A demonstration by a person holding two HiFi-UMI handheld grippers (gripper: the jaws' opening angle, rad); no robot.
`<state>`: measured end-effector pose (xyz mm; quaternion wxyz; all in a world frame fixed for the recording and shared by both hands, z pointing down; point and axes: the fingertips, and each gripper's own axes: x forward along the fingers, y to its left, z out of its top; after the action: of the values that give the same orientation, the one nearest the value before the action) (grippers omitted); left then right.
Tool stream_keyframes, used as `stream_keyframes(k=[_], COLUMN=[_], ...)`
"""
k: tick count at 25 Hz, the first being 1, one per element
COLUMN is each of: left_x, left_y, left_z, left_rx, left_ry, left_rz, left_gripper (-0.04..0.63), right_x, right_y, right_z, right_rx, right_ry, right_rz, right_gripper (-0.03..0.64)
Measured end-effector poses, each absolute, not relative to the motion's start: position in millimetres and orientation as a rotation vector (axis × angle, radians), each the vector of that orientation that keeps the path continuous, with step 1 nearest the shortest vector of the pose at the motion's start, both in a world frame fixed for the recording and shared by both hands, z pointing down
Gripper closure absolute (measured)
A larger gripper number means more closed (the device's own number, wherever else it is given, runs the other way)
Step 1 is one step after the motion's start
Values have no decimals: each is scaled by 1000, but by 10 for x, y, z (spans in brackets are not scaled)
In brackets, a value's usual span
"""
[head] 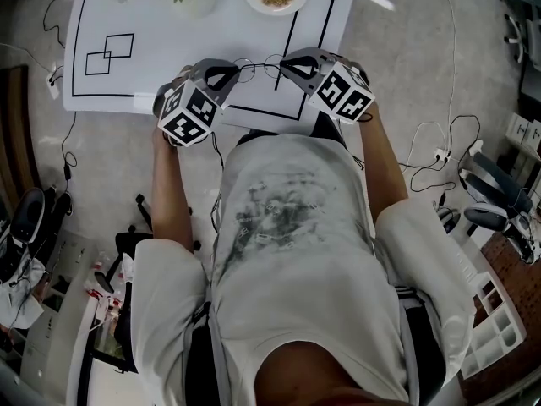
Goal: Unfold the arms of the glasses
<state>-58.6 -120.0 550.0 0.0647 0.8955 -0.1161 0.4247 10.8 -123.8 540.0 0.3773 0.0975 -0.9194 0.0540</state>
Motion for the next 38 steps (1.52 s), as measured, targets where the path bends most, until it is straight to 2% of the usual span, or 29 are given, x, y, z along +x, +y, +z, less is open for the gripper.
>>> stream_keyframes(k=[38], left_x=[-745], left_y=[-1403], left_z=[4862], left_rx=[2751], left_ry=[-575], left_rz=[852], left_gripper=[588], right_x=[71], right_y=[-1313], right_z=[4948], right_rx=[474], right_ry=[-2558], right_rz=[312], right_gripper=[601])
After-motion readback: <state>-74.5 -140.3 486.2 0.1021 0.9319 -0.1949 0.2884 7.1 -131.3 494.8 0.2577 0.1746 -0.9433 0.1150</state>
